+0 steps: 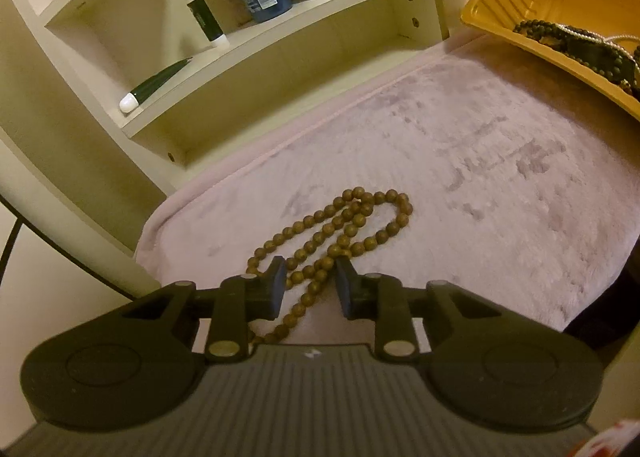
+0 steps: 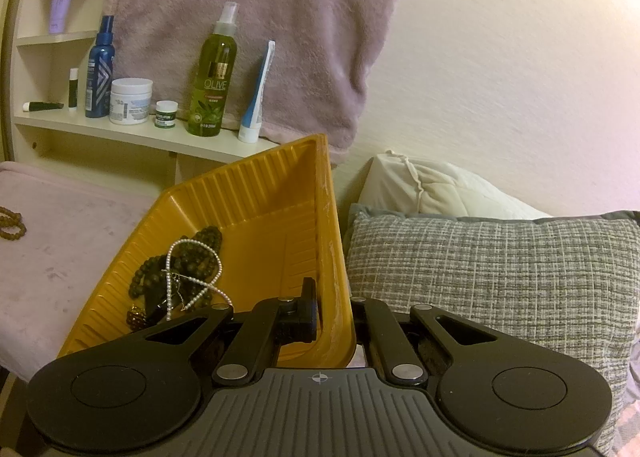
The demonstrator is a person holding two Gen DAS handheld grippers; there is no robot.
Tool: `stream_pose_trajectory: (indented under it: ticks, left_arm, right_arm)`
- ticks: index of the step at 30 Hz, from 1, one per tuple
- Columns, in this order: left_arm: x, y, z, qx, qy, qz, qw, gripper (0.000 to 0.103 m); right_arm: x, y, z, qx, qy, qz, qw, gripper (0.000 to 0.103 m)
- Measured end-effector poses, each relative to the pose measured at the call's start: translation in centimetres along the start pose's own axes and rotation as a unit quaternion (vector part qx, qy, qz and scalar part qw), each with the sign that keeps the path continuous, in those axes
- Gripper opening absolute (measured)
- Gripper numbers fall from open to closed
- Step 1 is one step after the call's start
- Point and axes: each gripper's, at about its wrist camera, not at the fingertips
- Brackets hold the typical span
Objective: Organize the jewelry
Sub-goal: 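Lower the left gripper onto the long brown bead necklace and grasp it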
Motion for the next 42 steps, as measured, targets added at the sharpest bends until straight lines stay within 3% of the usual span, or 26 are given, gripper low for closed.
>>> stream_pose_trajectory:
  ticks: [2,6,16,30,42]
  left_arm:
    - [0.0,-0.1,0.1,0.013,0.002,0.003,0.9999,0.012]
    - [-0.1,-0.1,-0.1,0.019,0.002,0.006,0.9998,0.006]
    - [-0.4,2.4,0.7,0.032,0.056,-0.031,0.9974,0.006]
    - [-5.1,7.3,3.3,0.035,0.111,-0.125,0.9853,0.005]
    - [-8.2,10.0,4.6,0.059,0.135,-0.164,0.9755,0.005]
  right_arm:
    - [0.0,0.0,-0.1,0.0,0.0,0.0,1.0,0.004]
    - [0.0,0.0,0.0,0.0,0.001,0.0,1.0,0.004]
    - [0.1,0.0,0.0,-0.001,0.001,-0.001,1.0,0.004]
    - [0.0,0.0,0.0,-0.001,0.002,-0.001,1.0,0.005]
    - [-0.4,0.3,0.1,-0.001,0.002,-0.003,1.0,0.005]
Point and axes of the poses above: each gripper's, at about its wrist camera, not at the fingertips, and y roughly against the way its jaws point, z to its left, x to its underside, and after that the axes turned 5 degrees about y, right-handed
